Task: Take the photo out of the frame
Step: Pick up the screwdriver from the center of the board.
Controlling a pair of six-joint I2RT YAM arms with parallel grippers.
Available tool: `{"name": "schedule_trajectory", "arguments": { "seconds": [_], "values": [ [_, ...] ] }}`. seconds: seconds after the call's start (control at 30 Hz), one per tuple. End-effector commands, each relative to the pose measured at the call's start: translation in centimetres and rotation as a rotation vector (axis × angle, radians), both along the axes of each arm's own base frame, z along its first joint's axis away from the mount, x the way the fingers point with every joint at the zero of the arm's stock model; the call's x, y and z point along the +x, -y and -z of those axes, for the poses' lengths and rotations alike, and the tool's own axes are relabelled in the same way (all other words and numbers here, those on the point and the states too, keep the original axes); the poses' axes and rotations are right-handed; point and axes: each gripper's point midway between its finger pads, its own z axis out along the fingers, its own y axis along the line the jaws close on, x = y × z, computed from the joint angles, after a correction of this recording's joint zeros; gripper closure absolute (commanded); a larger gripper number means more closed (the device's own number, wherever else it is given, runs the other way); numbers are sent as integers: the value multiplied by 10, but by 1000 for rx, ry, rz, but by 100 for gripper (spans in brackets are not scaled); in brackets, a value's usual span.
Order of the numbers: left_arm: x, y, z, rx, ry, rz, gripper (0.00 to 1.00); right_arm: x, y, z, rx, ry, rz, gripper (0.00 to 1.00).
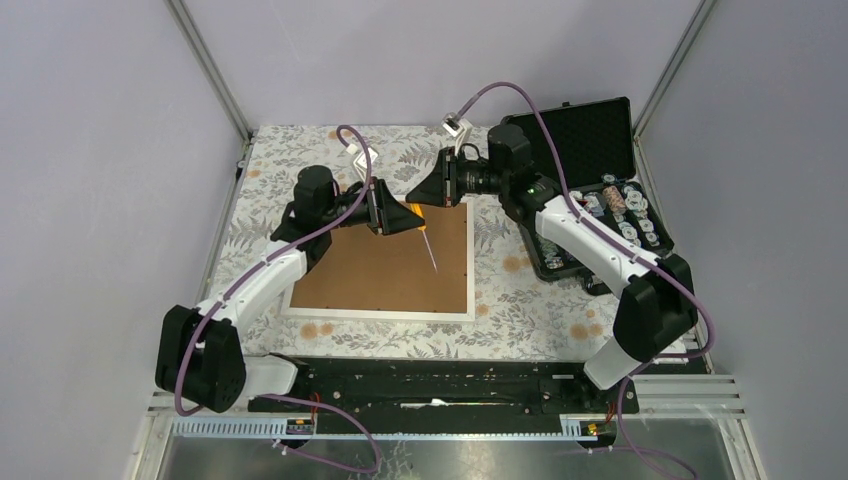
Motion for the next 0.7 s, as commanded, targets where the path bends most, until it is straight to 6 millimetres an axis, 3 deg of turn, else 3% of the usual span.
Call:
{"name": "schedule_trajectory", "arguments": {
  "seconds": [0.0, 0.17, 0.2, 0.23, 0.3, 0.4, 0.57, 0.67],
  "values": [
    [-3, 6, -17, -82, 42, 42, 54, 3, -12, -38, 72, 78, -6, 100],
    [-9, 7, -24, -110, 63, 72, 88, 2, -13, -40, 75, 78, -11, 99],
    [-11, 6, -23, -113, 65, 74, 94, 0, -12, -43, 79, 86, -20, 84],
    [-13, 5, -24, -118, 71, 75, 100, -1, -11, -47, 79, 98, -26, 61],
    [-13, 0, -25, -121, 77, 60, 100, -3, -5, -56, 64, 137, -23, 23],
    [-7, -10, -33, -135, 61, 17, 100, -7, 9, -62, 20, 205, -15, 1],
    [-3, -28, -64, -228, 68, -26, 100, -33, 24, -30, -66, 169, -67, 0],
    [-1, -32, -76, -271, 72, -41, 100, -52, 25, -4, -75, 99, -131, 6]
  ]
}}
